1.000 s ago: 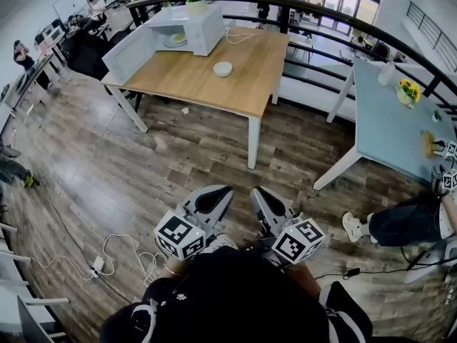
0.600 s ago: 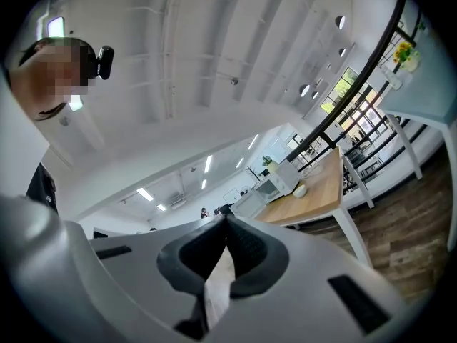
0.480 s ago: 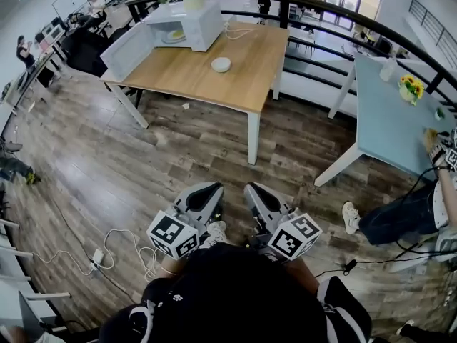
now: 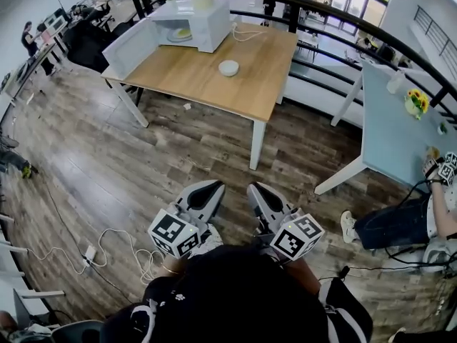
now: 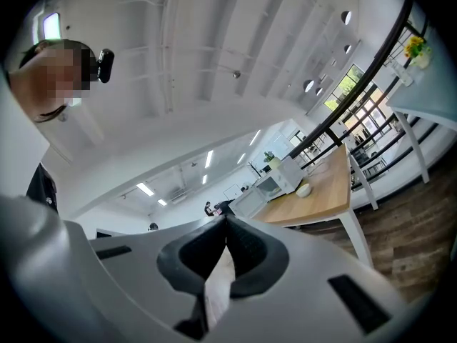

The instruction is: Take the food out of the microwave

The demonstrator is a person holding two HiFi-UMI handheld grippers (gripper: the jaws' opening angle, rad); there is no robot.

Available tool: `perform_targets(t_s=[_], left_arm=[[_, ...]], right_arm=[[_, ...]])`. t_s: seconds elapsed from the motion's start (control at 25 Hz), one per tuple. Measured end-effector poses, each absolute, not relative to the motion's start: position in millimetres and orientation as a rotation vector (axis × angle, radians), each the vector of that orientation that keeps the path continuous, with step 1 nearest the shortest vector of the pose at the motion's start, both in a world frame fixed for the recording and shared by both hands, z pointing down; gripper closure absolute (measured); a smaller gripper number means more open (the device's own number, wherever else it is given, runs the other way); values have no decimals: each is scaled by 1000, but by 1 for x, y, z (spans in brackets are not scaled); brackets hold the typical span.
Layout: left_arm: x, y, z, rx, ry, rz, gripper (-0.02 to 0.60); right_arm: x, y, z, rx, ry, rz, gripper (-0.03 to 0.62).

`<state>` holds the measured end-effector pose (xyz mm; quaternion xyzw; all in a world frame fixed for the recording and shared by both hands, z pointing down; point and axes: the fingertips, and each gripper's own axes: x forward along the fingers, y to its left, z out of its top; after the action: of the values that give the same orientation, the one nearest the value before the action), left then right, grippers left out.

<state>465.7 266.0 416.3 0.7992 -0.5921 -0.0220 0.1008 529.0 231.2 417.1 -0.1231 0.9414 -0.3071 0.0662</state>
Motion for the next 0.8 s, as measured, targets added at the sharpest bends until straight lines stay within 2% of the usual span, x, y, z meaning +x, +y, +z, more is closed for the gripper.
perform_targets(t_s=[0.8], left_arm=[[288, 211, 424, 2305, -1827, -126, 557]], right_arm=[[358, 172, 421, -357, 2938, -912, 592]])
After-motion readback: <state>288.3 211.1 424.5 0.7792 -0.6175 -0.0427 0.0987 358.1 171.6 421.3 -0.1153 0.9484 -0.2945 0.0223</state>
